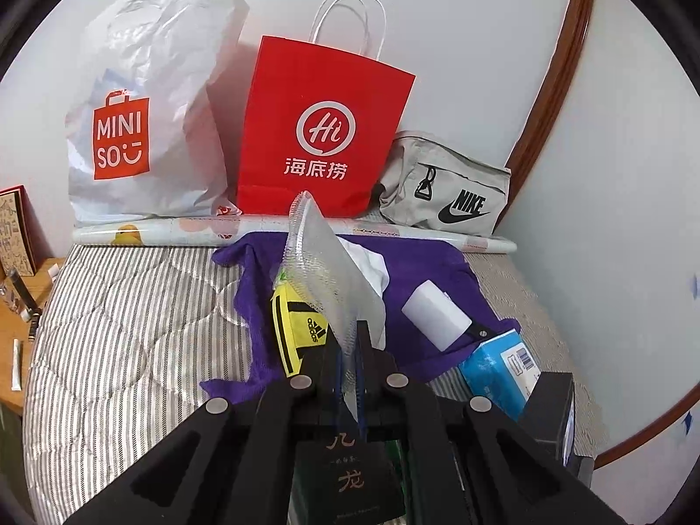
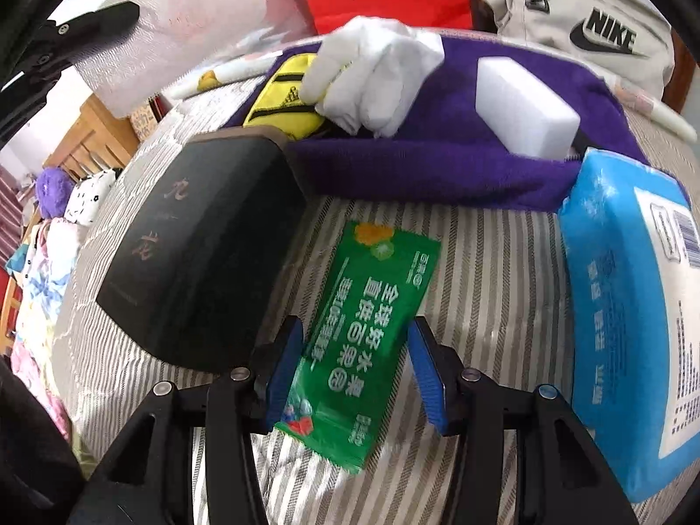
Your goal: Organize soft objects
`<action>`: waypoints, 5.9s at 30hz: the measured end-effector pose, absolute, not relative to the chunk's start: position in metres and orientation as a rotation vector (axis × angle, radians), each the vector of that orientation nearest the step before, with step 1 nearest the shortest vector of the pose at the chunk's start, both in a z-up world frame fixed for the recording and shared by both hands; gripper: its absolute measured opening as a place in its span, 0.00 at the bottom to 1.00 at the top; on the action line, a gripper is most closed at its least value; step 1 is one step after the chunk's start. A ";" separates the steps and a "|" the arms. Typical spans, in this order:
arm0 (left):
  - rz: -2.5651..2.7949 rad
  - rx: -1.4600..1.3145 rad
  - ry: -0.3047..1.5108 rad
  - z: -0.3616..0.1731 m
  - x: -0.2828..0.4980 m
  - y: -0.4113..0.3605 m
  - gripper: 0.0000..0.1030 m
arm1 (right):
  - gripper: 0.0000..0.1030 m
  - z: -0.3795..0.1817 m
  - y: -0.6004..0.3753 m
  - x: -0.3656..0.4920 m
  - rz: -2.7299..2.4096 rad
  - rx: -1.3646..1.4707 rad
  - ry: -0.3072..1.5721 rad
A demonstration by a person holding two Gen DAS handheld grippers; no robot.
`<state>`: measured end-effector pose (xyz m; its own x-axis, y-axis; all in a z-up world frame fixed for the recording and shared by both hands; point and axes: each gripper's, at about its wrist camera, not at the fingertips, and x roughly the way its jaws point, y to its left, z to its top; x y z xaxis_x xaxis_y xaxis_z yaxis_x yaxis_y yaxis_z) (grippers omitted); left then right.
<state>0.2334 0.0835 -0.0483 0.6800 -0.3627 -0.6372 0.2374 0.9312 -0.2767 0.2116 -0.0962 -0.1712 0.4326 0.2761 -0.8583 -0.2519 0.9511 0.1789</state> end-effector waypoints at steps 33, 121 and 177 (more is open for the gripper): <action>-0.335 -0.149 0.768 -0.048 0.220 0.076 0.05 | 0.46 -0.173 -0.109 0.181 0.383 -0.168 0.985; -0.210 -0.158 0.869 -0.080 0.229 0.057 0.53 | 0.25 -0.090 -0.218 0.338 0.301 -0.065 0.785; -0.178 -0.093 0.907 -0.062 0.193 0.040 0.66 | 0.72 -0.042 -0.204 0.283 0.246 -0.196 0.832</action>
<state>0.1932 0.0404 -0.0623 0.6025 -0.1930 -0.7744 0.1142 0.9812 -0.1556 0.2833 -0.2037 -0.0421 0.6477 0.1382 -0.7492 -0.2907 0.9538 -0.0755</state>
